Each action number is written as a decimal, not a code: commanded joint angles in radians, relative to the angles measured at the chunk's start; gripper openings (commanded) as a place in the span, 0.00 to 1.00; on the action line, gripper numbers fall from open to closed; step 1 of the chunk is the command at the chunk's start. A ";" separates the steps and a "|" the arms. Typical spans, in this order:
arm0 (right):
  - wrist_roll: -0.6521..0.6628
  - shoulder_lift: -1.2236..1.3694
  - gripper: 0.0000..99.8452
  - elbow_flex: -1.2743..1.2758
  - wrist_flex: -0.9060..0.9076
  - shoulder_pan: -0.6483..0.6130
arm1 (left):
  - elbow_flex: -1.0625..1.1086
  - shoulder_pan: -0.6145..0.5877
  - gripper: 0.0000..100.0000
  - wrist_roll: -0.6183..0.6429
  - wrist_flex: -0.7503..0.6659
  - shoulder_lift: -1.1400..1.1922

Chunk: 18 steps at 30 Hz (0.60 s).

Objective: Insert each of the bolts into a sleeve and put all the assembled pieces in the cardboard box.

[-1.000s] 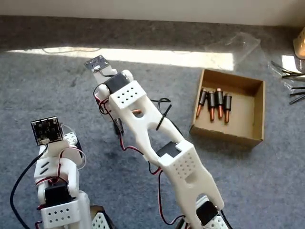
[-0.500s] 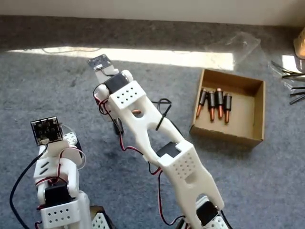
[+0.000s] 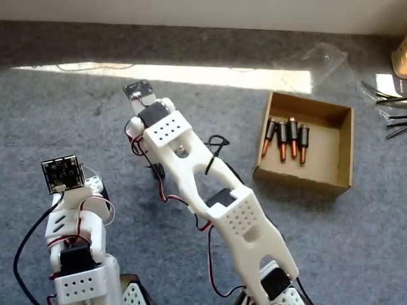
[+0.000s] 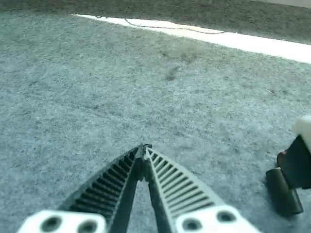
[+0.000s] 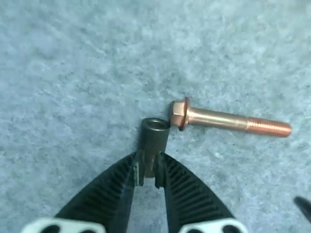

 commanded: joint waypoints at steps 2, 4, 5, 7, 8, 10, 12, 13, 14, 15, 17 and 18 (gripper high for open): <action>-0.011 0.019 0.04 -0.016 -0.008 -0.008 | 0.013 -0.012 0.02 -0.008 0.000 -0.007; -0.011 0.024 0.07 -0.025 -0.010 -0.010 | 0.013 -0.012 0.02 -0.008 0.000 -0.007; -0.011 0.028 0.08 -0.027 -0.010 -0.010 | 0.013 -0.012 0.02 -0.008 0.000 -0.007; -0.011 0.036 0.10 -0.028 -0.010 -0.008 | 0.015 -0.012 0.02 -0.008 0.000 -0.007; -0.011 0.041 0.10 -0.028 -0.015 -0.008 | 0.015 -0.012 0.02 -0.008 0.000 -0.007; -0.011 0.053 0.10 -0.028 -0.016 -0.008 | 0.021 -0.012 0.02 -0.008 -0.002 -0.007; -0.011 0.061 0.10 -0.028 -0.016 -0.008 | 0.021 -0.012 0.02 -0.008 -0.002 -0.007; -0.011 0.061 0.10 -0.028 -0.016 -0.008 | 0.021 -0.012 0.02 -0.008 -0.002 -0.007; -0.009 0.061 0.10 -0.028 -0.016 -0.008 | 0.021 -0.012 0.02 -0.008 -0.002 -0.007; -0.006 0.061 0.10 -0.028 -0.016 -0.008 | 0.021 -0.012 0.02 -0.008 -0.002 -0.007; -0.006 0.061 0.10 -0.030 -0.016 -0.007 | 0.021 -0.012 0.02 -0.008 -0.002 -0.007; -0.005 0.061 0.10 -0.030 -0.018 -0.007 | 0.021 -0.010 0.02 -0.008 -0.002 -0.007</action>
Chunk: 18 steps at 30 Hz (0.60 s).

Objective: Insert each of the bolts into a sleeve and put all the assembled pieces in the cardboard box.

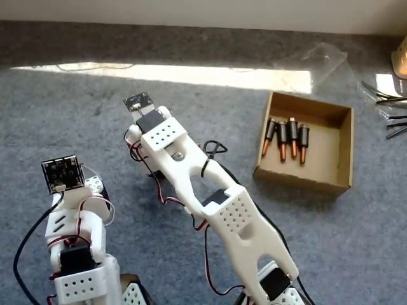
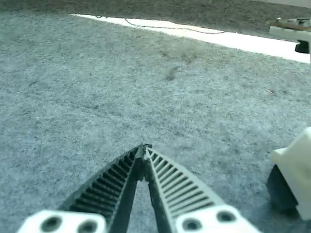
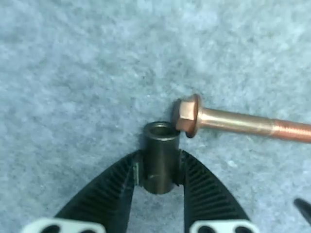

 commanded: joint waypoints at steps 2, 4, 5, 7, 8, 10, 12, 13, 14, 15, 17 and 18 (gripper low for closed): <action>-0.005 -0.018 0.10 -0.027 -0.008 -0.001 | 0.021 -0.010 0.02 -0.008 -0.002 -0.007; -0.005 -0.019 0.10 -0.041 -0.008 -0.001 | 0.021 -0.008 0.02 -0.008 -0.002 -0.007; -0.005 -0.015 0.10 -0.061 -0.007 -0.001 | 0.021 -0.008 0.02 -0.008 -0.002 -0.007; -0.005 -0.012 0.10 -0.093 -0.001 -0.001 | 0.021 -0.007 0.02 -0.008 -0.002 -0.007; -0.003 -0.012 0.10 -0.102 0.001 -0.001 | 0.021 -0.007 0.02 -0.008 -0.002 -0.007; -0.003 -0.012 0.10 -0.108 0.004 -0.001 | 0.021 -0.007 0.02 -0.008 -0.002 -0.007; -0.003 -0.012 0.07 -0.113 0.025 -0.001 | 0.021 -0.007 0.02 -0.008 -0.002 -0.007; -0.003 -0.015 0.05 -0.113 0.041 -0.001 | 0.021 -0.007 0.02 -0.008 -0.002 -0.007; -0.003 -0.019 0.02 -0.114 0.056 -0.001 | 0.021 -0.007 0.02 -0.008 -0.002 -0.007; -0.003 -0.022 0.01 -0.120 0.067 -0.001 | 0.021 -0.007 0.02 -0.008 -0.002 -0.007; -0.003 -0.024 0.01 -0.147 0.073 -0.001 | 0.021 -0.007 0.02 -0.008 -0.002 -0.007; -0.003 -0.019 0.01 -0.157 0.070 -0.001 | 0.021 -0.007 0.02 -0.008 -0.002 -0.007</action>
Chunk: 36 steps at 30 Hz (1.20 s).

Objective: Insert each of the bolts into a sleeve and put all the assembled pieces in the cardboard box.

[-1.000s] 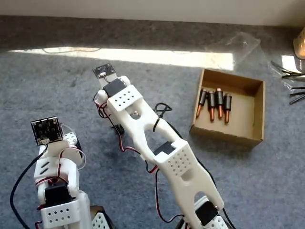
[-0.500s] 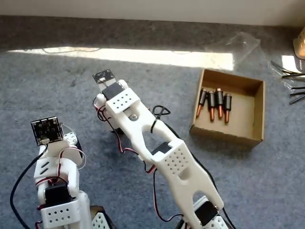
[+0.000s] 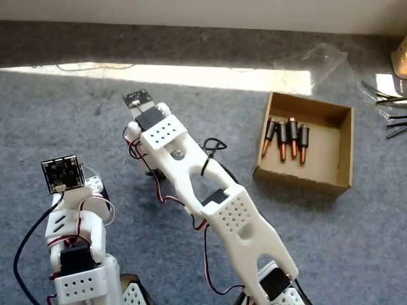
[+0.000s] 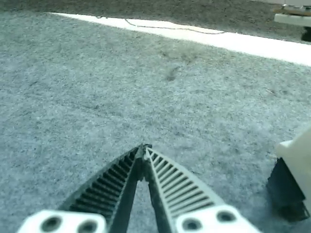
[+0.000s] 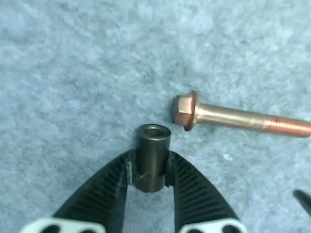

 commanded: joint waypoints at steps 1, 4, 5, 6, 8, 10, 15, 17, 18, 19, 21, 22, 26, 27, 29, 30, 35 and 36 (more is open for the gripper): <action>-0.003 -0.015 0.01 -0.076 0.005 -0.001 | 0.021 -0.007 0.02 -0.008 -0.002 -0.007; -0.003 0.022 0.01 -0.076 0.002 -0.001 | 0.021 -0.007 0.02 -0.008 -0.002 -0.007; -0.003 0.038 0.01 -0.081 0.002 -0.001 | 0.021 -0.007 0.02 -0.008 -0.002 -0.007; -0.003 0.056 0.01 -0.082 0.002 -0.001 | 0.021 -0.007 0.02 -0.008 -0.002 -0.007; -0.003 0.079 0.01 -0.082 0.004 -0.001 | 0.021 -0.007 0.02 -0.008 -0.002 -0.007; -0.003 0.087 0.01 -0.093 0.010 -0.001 | 0.021 -0.007 0.02 -0.008 -0.002 -0.007; 0.043 0.088 0.01 -0.268 0.134 -0.001 | 0.021 -0.007 0.02 -0.008 -0.002 -0.005; 0.066 0.087 0.01 -0.371 0.170 -0.001 | 0.021 -0.007 0.02 -0.008 -0.002 -0.005; 0.071 0.081 0.01 -0.415 0.170 0.002 | 0.021 -0.005 0.02 -0.008 -0.002 -0.005; 0.072 0.074 0.01 -0.447 0.170 0.012 | 0.021 -0.005 0.02 -0.008 -0.002 -0.005; 0.072 0.054 0.01 -0.440 0.168 0.024 | 0.021 -0.005 0.02 -0.008 -0.002 -0.005; 0.072 0.044 0.01 -0.429 0.168 0.031 | 0.021 -0.005 0.02 -0.008 -0.002 -0.005; 0.072 -0.019 0.01 -0.394 0.168 0.053 | 0.021 -0.005 0.02 -0.008 -0.002 -0.005; 0.072 -0.038 0.01 -0.380 0.168 0.059 | 0.021 -0.005 0.02 -0.008 -0.002 -0.005; 0.072 -0.081 0.01 -0.341 0.168 0.070 | 0.021 -0.005 0.02 -0.008 -0.002 -0.005; 0.072 -0.107 0.01 -0.315 0.168 0.074 | 0.021 -0.005 0.02 -0.008 -0.002 -0.005; 0.074 -0.255 0.01 -0.139 0.168 0.117 | 0.021 -0.005 0.02 -0.008 -0.002 -0.005; 0.074 -0.286 0.01 -0.097 0.168 0.130 | 0.021 -0.005 0.02 -0.008 -0.002 -0.005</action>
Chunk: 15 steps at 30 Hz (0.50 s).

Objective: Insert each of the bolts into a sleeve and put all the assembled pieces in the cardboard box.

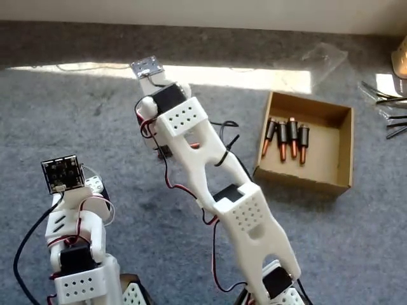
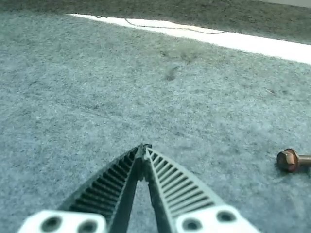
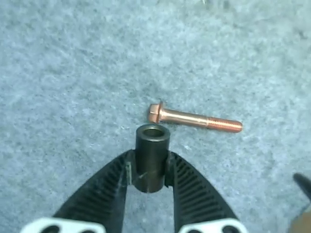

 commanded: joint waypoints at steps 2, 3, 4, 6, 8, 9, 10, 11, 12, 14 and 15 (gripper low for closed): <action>0.017 -0.197 0.01 0.150 0.018 0.067 | 0.021 -0.005 0.02 -0.008 -0.002 -0.005; 0.017 -0.217 0.01 0.194 0.016 0.079 | 0.021 -0.005 0.02 -0.008 -0.002 -0.005; 0.017 -0.231 0.01 0.232 0.016 0.090 | 0.021 -0.005 0.02 -0.008 -0.002 -0.005; 0.018 -0.243 0.01 0.300 0.015 0.113 | 0.021 -0.005 0.02 -0.008 -0.002 -0.005; 0.021 -0.240 0.01 0.358 -0.024 0.133 | 0.021 -0.005 0.02 -0.008 -0.002 -0.005; 0.040 -0.240 0.01 0.386 -0.048 0.140 | 0.021 -0.005 0.02 -0.008 -0.002 -0.005; 0.066 -0.239 0.01 0.421 -0.076 0.150 | 0.021 -0.005 0.02 -0.008 -0.002 -0.005; 0.081 -0.240 0.01 0.458 -0.108 0.162 | 0.021 -0.005 0.02 -0.008 -0.002 -0.005; 0.089 -0.243 0.01 0.490 -0.137 0.173 | 0.021 -0.005 0.02 -0.008 -0.002 -0.005; 0.092 -0.242 0.01 0.542 -0.182 0.196 | 0.021 -0.005 0.02 -0.008 -0.002 -0.005; 0.094 -0.240 0.01 0.564 -0.205 0.203 | 0.021 -0.005 0.02 -0.008 -0.002 -0.005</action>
